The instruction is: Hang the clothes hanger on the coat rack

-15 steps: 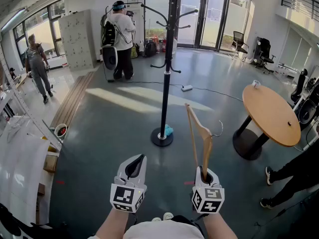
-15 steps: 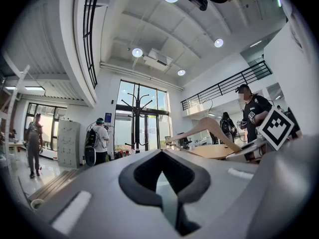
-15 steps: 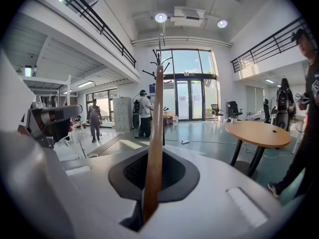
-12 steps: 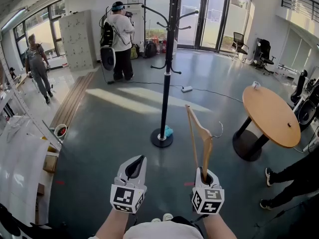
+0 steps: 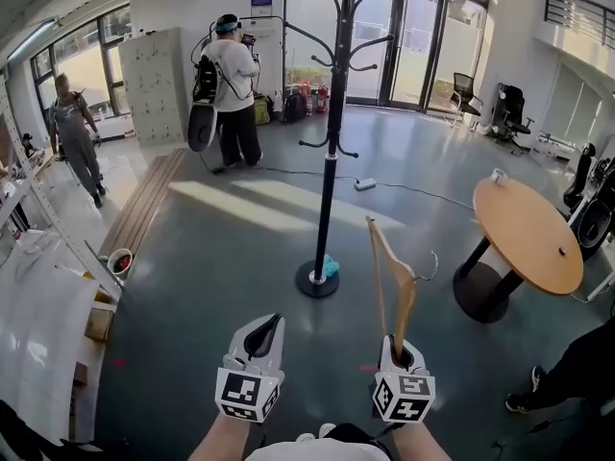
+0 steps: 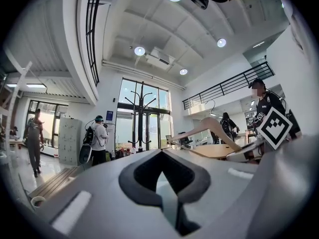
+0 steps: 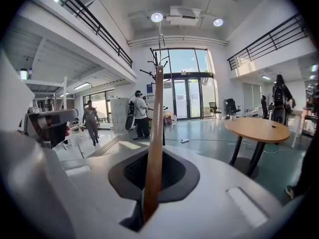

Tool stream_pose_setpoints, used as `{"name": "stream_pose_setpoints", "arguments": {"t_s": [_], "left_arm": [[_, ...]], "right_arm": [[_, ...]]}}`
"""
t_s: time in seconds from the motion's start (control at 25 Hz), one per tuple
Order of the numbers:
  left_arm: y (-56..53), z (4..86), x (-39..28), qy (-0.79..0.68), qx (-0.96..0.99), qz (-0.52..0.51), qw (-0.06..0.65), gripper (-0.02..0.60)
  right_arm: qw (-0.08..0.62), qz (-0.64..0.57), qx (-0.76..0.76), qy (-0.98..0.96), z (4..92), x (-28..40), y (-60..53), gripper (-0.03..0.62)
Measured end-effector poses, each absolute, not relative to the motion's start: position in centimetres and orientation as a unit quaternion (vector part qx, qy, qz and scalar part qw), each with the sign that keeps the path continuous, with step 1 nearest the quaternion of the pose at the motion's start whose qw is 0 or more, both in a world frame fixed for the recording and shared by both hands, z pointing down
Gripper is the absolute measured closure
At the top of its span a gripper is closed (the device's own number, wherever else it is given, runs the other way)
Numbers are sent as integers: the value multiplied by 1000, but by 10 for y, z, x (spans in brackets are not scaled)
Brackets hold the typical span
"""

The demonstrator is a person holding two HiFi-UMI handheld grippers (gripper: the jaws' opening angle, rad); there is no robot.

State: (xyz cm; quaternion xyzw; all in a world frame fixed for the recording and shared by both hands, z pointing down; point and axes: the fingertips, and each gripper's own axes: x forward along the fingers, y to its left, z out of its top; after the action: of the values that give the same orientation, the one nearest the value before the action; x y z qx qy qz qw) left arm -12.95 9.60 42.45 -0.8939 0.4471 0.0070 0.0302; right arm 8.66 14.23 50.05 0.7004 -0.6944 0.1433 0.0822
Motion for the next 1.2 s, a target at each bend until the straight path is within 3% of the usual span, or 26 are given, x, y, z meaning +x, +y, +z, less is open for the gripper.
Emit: {"name": "stream_pose_setpoints", "arguments": {"t_s": [0.52,1.2], "left_arm": [[39,466,-132,458,-889,-13,-2,581],[-159,453,-65,477,-879,-10,13,581]], "right_arm": [[98,167,700,-688,532,101,84,566],[96,171,698,-689,531,188,-116,566]]}}
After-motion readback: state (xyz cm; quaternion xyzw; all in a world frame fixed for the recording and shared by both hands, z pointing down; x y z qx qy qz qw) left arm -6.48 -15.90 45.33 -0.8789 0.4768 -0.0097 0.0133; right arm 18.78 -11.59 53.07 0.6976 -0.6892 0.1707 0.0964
